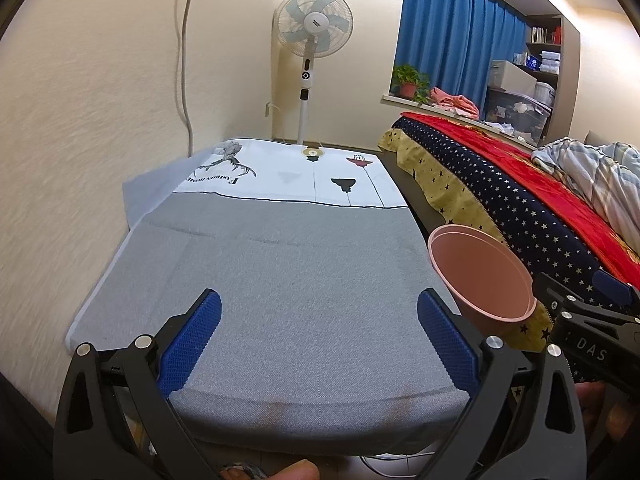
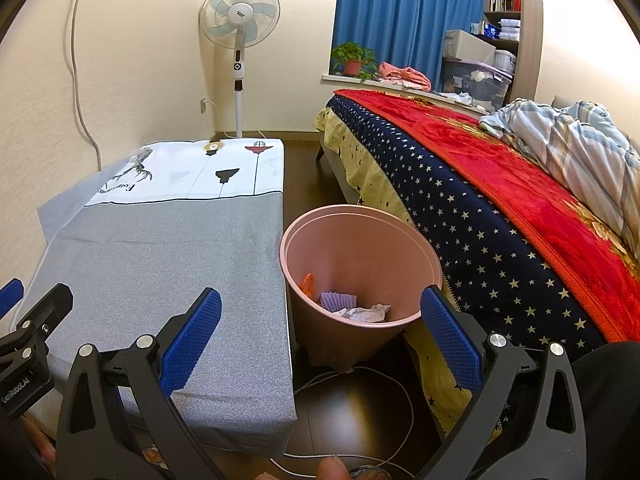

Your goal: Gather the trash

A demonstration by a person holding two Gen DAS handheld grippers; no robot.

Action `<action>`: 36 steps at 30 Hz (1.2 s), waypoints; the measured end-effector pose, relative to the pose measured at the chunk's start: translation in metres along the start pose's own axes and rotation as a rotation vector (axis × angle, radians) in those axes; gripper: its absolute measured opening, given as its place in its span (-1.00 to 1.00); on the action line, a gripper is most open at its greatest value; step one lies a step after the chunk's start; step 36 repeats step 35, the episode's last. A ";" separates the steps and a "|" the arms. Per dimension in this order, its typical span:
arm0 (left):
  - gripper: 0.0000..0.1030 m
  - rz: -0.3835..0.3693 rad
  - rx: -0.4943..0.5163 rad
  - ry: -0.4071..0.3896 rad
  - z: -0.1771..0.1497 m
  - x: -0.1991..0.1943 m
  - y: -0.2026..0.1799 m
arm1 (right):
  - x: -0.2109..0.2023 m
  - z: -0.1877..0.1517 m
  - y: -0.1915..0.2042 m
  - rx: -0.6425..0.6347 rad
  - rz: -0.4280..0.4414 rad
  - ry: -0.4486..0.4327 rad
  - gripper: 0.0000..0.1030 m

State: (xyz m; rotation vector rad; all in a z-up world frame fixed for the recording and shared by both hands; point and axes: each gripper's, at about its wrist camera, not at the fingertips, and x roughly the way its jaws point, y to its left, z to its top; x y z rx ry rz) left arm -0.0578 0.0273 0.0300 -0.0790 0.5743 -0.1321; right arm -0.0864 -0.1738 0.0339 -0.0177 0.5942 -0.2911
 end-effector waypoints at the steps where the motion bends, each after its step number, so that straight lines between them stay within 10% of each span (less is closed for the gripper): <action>1: 0.85 0.000 0.001 0.000 0.000 0.000 0.000 | 0.000 0.000 0.000 0.000 0.000 0.000 0.90; 36: 0.85 0.001 0.016 0.002 0.000 0.003 -0.006 | 0.004 0.002 0.001 0.010 0.007 0.018 0.90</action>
